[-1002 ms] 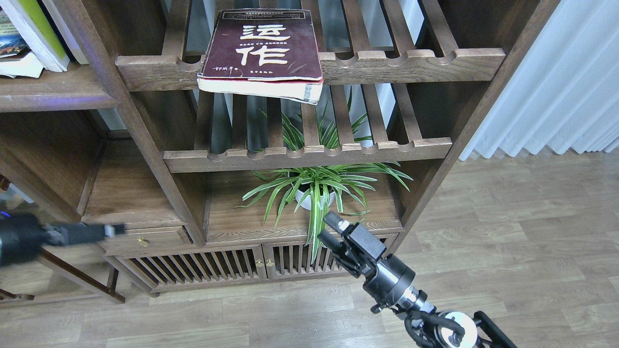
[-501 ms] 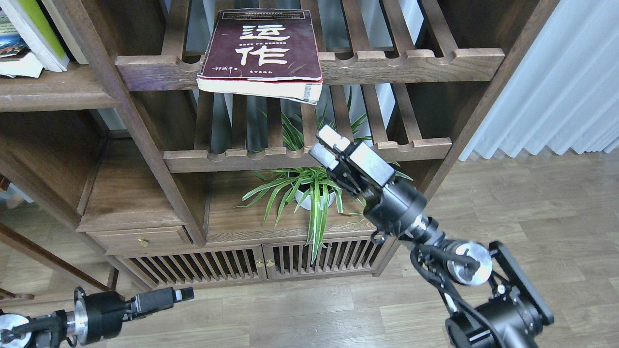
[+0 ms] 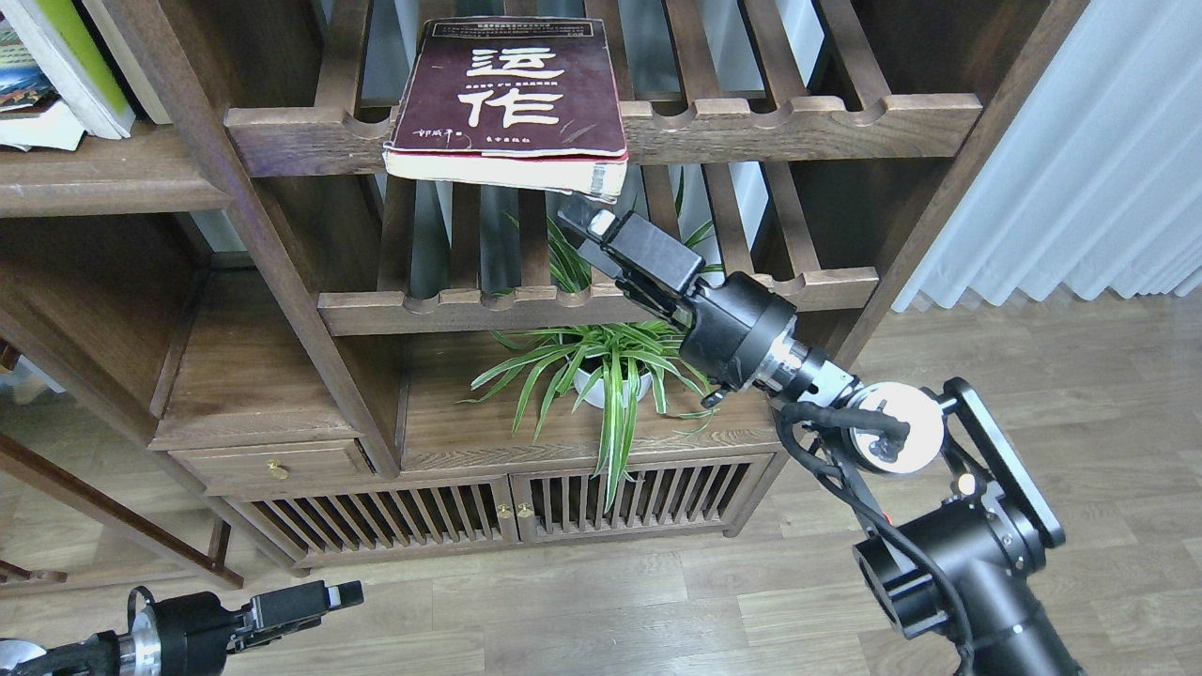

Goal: Organize books on shelf
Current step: 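Reach the right gripper up to the maroon book on the top shelf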

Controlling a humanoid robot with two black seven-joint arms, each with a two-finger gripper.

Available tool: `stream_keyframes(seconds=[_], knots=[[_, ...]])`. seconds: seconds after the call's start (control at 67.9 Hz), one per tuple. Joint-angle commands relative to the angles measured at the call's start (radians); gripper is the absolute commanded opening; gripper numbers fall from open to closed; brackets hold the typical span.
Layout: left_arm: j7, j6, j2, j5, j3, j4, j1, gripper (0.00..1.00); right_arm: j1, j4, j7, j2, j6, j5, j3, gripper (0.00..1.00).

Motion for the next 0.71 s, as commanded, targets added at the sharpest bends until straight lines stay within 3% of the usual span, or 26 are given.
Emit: stream_keyframes(seconds=[0.0,0.324,0.692], knots=[[-0.002,0.0,-0.001,0.0,0.0,0.01,0.005,1.0,0.045,0.0,0.0,0.0,-0.051,-0.006,0.0,0.92],[-0.003,0.0,0.0,-0.004,-0.003,0.025,0.017,1.0,0.124,-0.009,0.007,0.0,-0.175,-0.029,0.0,0.92],[-0.003,0.0,0.007,-0.004,-0.018,0.033,0.025,1.0,0.193,-0.06,0.009,0.0,-0.249,-0.047,0.001,0.91]])
